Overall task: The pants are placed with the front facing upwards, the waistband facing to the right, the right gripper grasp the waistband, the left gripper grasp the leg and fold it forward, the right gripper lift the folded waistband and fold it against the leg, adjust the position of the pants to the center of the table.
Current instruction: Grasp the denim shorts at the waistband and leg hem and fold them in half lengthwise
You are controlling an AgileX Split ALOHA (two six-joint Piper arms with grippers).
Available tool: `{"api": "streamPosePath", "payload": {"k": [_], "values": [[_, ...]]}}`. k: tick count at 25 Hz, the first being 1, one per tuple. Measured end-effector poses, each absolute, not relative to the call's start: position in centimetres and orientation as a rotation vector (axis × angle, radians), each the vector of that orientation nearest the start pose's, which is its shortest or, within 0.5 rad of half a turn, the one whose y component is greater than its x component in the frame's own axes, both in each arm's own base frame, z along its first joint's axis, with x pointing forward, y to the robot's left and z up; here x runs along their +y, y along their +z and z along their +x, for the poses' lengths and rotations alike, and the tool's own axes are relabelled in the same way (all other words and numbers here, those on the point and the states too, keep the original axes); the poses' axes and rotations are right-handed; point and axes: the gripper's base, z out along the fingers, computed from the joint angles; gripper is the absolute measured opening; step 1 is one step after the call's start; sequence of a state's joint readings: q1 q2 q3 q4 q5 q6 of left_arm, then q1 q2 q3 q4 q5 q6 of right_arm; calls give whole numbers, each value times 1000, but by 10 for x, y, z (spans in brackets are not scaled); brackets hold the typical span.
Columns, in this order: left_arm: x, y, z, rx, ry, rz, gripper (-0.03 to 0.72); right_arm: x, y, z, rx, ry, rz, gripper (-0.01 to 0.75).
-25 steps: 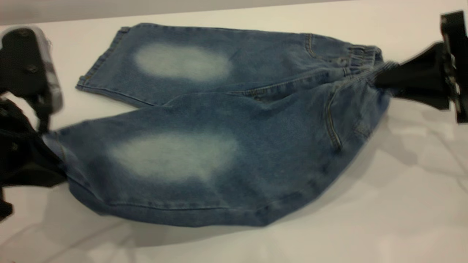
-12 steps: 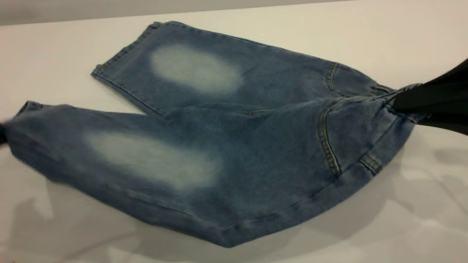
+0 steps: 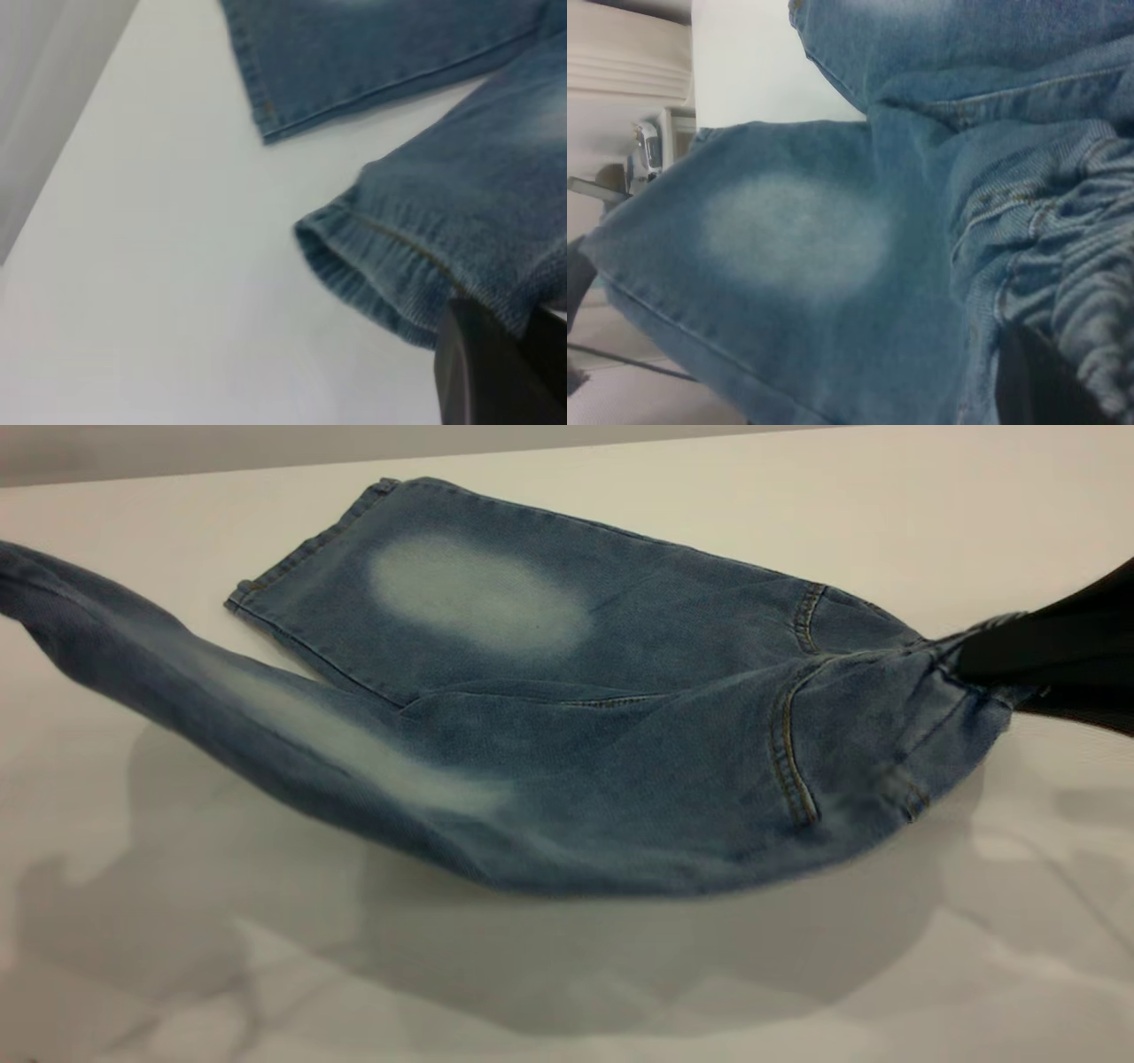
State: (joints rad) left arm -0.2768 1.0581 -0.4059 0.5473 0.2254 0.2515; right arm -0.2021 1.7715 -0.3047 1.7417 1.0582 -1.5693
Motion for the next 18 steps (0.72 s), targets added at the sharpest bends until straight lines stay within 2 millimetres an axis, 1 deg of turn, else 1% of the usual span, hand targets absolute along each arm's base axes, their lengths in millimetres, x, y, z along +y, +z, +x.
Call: {"api": "streamPosePath", "payload": {"k": [3,6,9,12,16,18], "values": [[-35,217,201,2033,429,1099,68,38,113,206,2362,1400,287,48],[-33,223,224,2017,454,1072,68,35,115,217,2348,1367,263,48],[-38,225,250,1994,454,1098,68,32,120,229,2333,1352,271,48],[-45,223,276,1976,435,1120,68,29,123,239,2326,1332,293,48],[-55,215,318,1974,408,1133,68,24,124,250,2342,1274,342,48],[-58,207,334,1988,402,1138,68,23,124,252,2350,1255,360,49]]}}
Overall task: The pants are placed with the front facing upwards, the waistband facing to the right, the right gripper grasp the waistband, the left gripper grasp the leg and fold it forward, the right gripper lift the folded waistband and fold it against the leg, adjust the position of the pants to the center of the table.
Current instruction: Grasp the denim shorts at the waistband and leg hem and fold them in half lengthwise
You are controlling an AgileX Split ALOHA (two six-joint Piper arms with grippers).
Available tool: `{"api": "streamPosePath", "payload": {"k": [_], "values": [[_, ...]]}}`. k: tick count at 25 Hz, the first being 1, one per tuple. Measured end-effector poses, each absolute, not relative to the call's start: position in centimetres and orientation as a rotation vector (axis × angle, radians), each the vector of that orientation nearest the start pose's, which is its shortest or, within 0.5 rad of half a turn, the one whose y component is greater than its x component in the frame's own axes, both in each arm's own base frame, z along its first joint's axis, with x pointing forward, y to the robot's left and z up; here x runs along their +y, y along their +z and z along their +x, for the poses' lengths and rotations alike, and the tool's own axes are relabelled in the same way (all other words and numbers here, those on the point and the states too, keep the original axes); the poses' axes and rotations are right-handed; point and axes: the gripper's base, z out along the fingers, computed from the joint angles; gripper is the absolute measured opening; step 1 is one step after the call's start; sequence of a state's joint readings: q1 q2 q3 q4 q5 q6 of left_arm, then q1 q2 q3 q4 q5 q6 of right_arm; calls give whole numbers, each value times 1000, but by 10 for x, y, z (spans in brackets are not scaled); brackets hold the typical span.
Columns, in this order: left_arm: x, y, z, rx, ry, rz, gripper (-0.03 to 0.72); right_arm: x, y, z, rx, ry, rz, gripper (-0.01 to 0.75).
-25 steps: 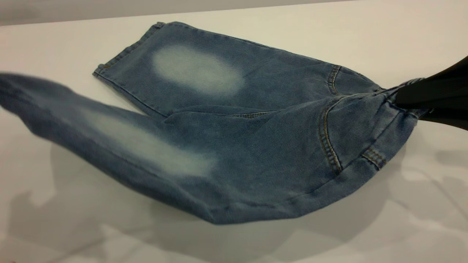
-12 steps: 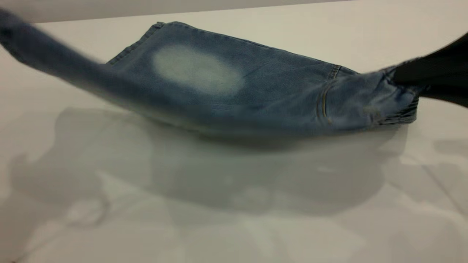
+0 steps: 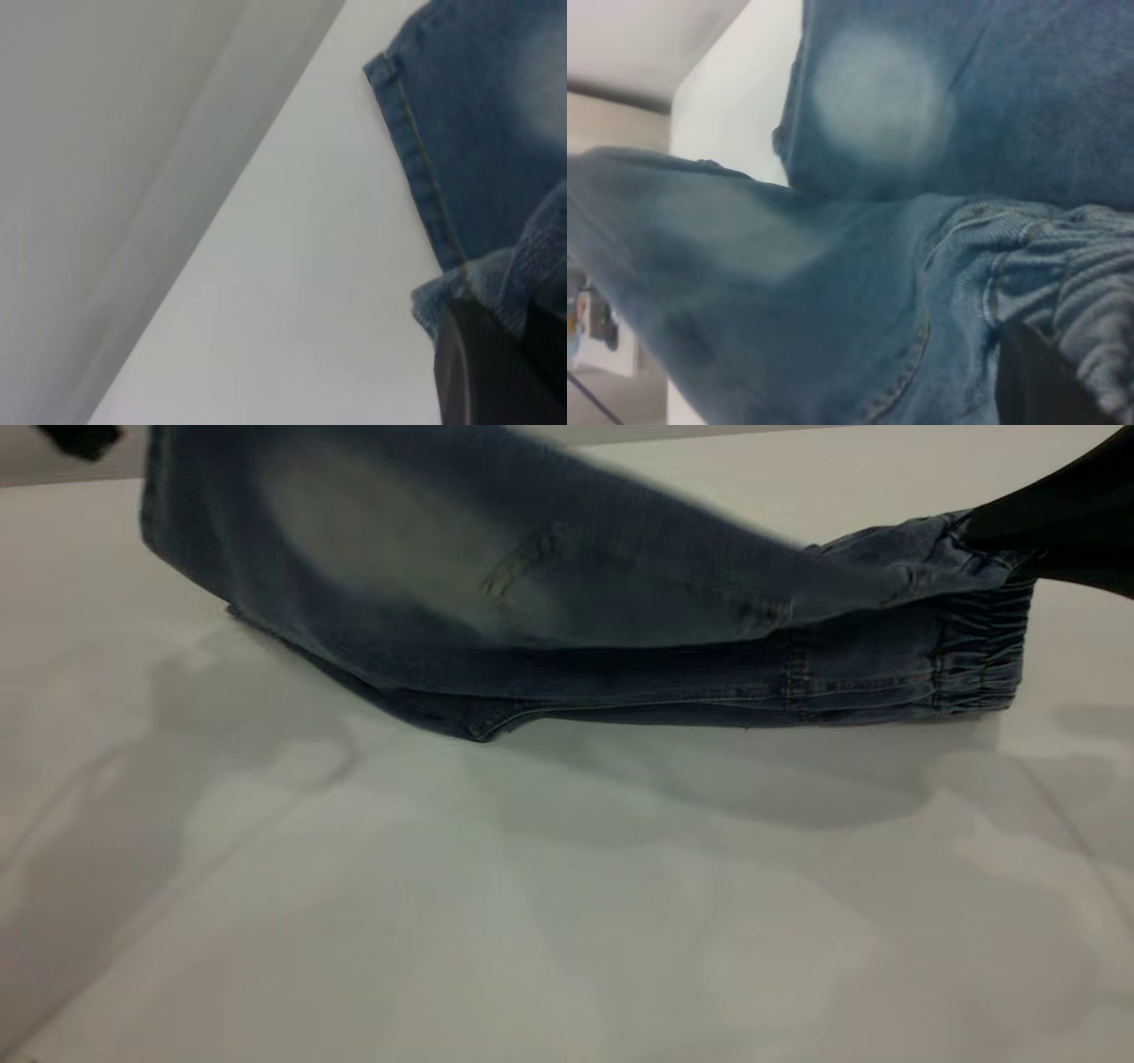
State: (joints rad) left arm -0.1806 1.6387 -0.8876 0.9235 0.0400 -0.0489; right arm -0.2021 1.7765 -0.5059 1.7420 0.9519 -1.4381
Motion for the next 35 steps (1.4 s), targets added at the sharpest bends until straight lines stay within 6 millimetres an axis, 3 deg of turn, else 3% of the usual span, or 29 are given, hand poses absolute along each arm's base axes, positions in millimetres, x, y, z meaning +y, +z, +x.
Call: {"api": "streamPosePath", "payload": {"k": [5,9,15,19,29,35], "values": [[-63,186,364,2021,391,1154,68,20,121,253,2375,1215,413,48],[-65,163,368,2068,369,1189,68,21,121,253,2376,1218,410,51],[-68,154,372,2061,334,1202,68,21,120,253,2377,1217,410,73],[-70,150,377,2056,325,1204,68,20,119,253,2385,1200,416,138],[-72,139,381,2055,302,1223,68,19,118,253,2392,1191,442,389],[-73,135,381,2055,298,1237,68,19,118,253,2392,1191,442,424]]}}
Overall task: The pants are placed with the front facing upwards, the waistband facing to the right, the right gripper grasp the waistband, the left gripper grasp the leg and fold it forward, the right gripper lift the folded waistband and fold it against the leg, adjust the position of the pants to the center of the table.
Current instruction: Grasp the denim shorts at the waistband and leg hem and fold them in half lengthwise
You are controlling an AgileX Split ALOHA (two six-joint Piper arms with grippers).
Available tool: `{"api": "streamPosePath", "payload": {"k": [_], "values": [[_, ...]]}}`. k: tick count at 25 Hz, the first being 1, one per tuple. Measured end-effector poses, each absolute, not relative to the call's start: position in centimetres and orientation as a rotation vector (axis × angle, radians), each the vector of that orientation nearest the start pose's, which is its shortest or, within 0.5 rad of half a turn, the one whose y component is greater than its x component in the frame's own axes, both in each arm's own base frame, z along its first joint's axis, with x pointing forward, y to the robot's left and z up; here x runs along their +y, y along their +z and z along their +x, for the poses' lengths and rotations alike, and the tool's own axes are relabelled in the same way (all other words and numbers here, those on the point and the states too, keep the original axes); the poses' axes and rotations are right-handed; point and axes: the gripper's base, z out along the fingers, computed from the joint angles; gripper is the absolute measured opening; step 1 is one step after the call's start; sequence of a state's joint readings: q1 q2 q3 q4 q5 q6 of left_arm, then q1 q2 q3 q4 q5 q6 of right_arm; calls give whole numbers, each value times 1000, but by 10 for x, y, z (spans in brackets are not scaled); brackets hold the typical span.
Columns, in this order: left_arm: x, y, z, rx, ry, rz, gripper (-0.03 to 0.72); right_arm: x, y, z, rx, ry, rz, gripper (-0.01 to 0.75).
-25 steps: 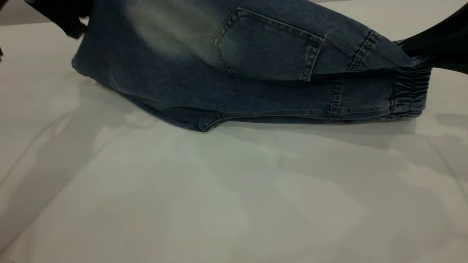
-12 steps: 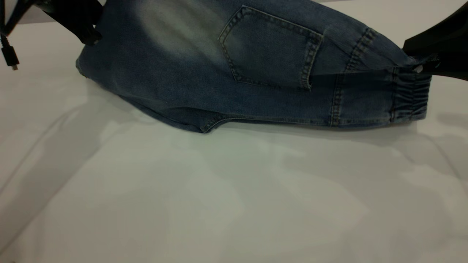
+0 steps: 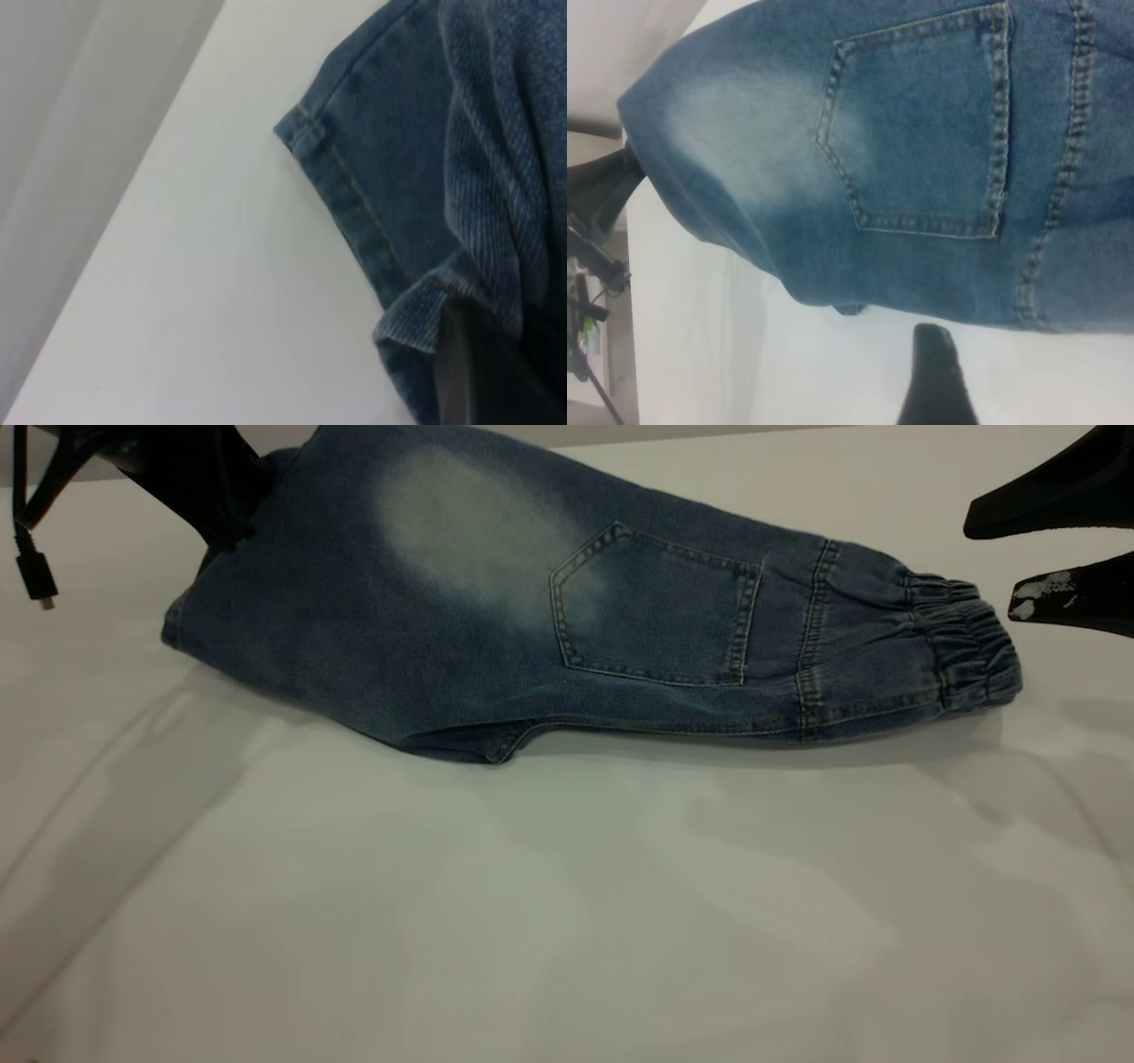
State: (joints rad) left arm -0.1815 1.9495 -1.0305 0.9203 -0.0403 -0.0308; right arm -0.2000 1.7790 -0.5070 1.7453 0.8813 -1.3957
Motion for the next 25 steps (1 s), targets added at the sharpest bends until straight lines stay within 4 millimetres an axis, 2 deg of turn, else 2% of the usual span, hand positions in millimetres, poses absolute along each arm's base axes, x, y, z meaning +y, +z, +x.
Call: {"api": "streamPosePath", "payload": {"k": [7,12,15,20,23,25], "values": [[-74,120,385,2079,282,1252,68,20,118,253,2392,1194,443,424],[-74,123,389,2079,297,1244,97,18,117,253,2406,1189,513,424],[-75,128,395,2056,300,1232,174,19,117,252,2411,1204,548,424],[-76,136,402,2034,317,1215,373,18,114,252,2431,1192,586,424],[-75,136,402,2051,327,1211,442,14,104,251,2474,1138,653,424],[-75,136,402,2054,325,1206,457,14,98,252,2491,1141,680,424]]}}
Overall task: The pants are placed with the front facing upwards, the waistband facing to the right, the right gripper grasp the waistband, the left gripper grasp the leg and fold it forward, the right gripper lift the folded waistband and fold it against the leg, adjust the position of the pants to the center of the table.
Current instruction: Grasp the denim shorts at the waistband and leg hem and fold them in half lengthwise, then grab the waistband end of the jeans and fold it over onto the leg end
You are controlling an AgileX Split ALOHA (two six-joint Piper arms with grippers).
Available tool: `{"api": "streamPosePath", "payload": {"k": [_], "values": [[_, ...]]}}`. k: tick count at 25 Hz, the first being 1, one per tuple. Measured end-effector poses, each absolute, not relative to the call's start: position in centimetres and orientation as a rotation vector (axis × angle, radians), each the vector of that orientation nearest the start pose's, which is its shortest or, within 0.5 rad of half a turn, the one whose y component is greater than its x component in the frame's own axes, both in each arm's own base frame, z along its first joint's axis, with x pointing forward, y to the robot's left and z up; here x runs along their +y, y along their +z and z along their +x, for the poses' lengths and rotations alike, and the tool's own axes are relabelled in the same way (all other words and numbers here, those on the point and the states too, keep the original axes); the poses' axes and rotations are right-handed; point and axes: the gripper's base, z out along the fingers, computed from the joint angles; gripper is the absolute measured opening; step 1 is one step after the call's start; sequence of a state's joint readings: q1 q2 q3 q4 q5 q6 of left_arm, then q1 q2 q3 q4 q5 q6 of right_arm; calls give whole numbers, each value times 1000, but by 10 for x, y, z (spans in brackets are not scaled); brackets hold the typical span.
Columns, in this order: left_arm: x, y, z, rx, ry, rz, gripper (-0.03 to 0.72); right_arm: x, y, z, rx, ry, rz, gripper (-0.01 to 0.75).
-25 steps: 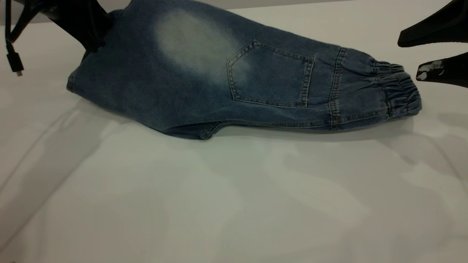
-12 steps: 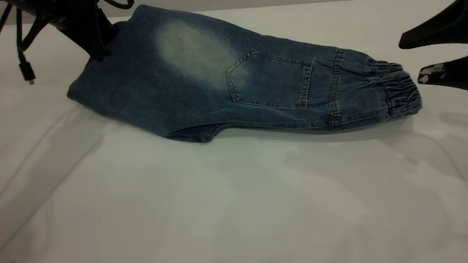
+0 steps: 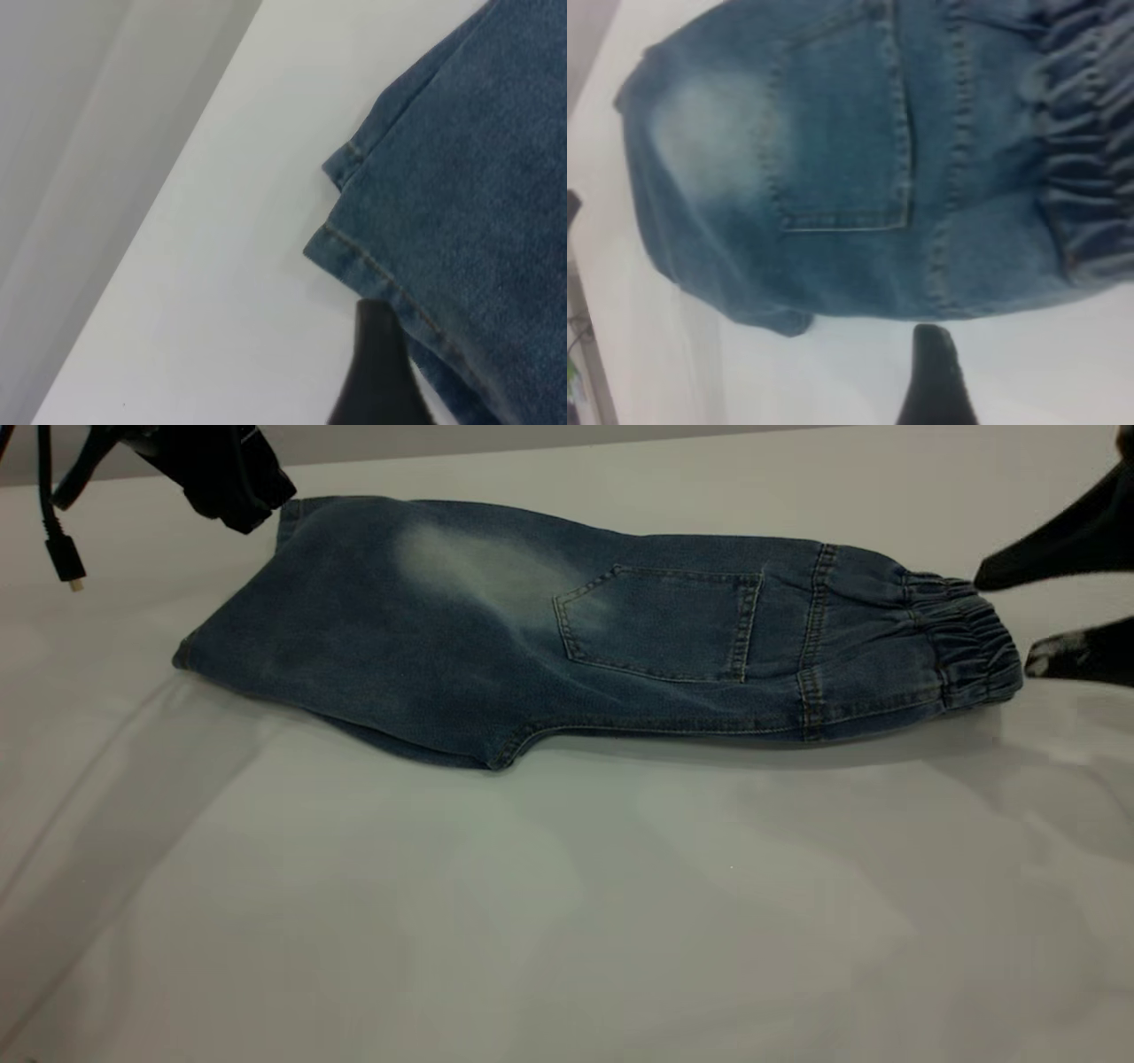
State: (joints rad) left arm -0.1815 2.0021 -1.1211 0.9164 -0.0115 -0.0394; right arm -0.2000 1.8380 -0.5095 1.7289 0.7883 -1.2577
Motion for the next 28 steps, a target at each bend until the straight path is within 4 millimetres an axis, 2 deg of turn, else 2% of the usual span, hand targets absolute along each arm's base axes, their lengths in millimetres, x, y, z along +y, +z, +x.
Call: {"api": "streamPosePath", "payload": {"k": [8,12,20,28], "values": [[-82,140,401,2061,288,1153,464,12,66,271,2533,1196,758,424],[-84,141,400,2051,284,1159,464,11,51,274,2557,1213,830,424],[-85,142,401,2039,274,1159,464,11,49,277,2553,1210,835,435],[-85,142,401,2035,272,1160,464,11,50,277,2560,1206,822,608]]}}
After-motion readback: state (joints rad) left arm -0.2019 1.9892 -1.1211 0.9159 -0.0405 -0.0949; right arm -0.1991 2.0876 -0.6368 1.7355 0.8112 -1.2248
